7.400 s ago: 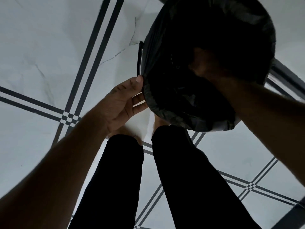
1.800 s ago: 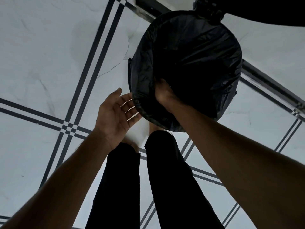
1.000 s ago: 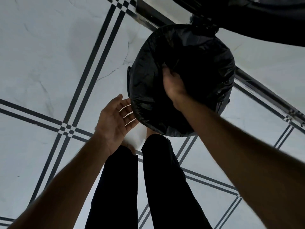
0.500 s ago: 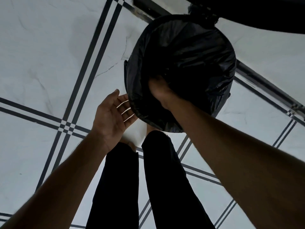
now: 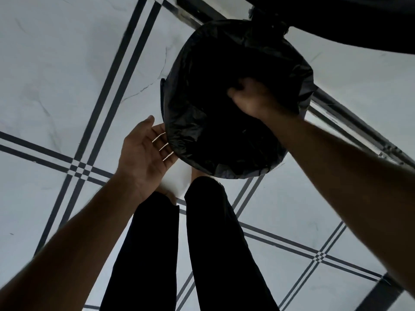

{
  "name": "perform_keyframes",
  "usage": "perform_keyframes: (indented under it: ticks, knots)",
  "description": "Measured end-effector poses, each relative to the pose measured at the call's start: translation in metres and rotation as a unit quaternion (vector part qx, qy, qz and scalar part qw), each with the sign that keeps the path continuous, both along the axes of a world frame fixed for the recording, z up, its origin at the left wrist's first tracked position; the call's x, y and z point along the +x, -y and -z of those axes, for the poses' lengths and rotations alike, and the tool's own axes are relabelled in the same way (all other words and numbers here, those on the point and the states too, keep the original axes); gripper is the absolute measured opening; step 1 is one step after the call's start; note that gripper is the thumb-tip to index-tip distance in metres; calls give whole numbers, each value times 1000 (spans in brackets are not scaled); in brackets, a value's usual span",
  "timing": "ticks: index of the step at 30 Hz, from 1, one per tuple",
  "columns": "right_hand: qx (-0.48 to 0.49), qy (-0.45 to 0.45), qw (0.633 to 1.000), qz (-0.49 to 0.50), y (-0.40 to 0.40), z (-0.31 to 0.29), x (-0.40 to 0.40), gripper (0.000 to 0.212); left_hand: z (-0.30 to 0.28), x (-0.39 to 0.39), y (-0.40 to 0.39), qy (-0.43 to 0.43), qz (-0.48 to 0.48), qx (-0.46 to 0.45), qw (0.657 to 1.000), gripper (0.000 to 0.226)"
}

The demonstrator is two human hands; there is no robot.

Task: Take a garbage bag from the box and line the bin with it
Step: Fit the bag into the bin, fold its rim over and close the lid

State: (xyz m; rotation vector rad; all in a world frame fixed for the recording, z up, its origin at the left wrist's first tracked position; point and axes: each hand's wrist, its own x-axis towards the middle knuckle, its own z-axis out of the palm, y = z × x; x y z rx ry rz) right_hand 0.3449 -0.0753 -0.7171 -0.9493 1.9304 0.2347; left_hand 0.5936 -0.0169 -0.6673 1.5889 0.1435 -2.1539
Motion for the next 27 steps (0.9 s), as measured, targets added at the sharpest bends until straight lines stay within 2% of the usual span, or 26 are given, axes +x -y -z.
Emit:
perform_keyframes:
  ticks: [3,6,8,10,13,15,17,19,22,24,27]
  knots:
    - [-19,-103,977,-184,-32,-9,26,47,-5,-6,-2,28,-1,10,1000,32]
    - [43,-110,942,-314,-69,-15,39,52,-7,-10,-4,64,18,15,998,33]
    - [65,-86,927,-359,-86,-14,35,48,-9,-11,-4,68,25,25,997,34]
    - [33,-65,940,-334,-96,-17,29,45,-13,-13,-4,64,23,37,997,35]
    - [-161,-26,967,-198,-99,-42,28,38,-18,-11,-7,64,22,39,997,40]
    - [-306,-23,951,-45,-102,-75,29,27,-21,-9,-9,64,19,42,997,44]
    - [-358,-56,922,134,-114,-104,27,25,-24,-10,-9,64,21,45,997,47]
    - [-332,-72,877,339,-131,-117,27,29,-29,-13,-10,70,34,43,996,47]
    - [-182,2,759,626,-150,-112,26,38,-33,-21,-13,78,46,39,995,49]
    - [-129,81,696,702,-157,-106,31,37,-34,-25,-15,78,40,44,995,52]
    - [-128,165,644,735,-156,-98,38,34,-33,-27,-15,72,17,53,996,59]
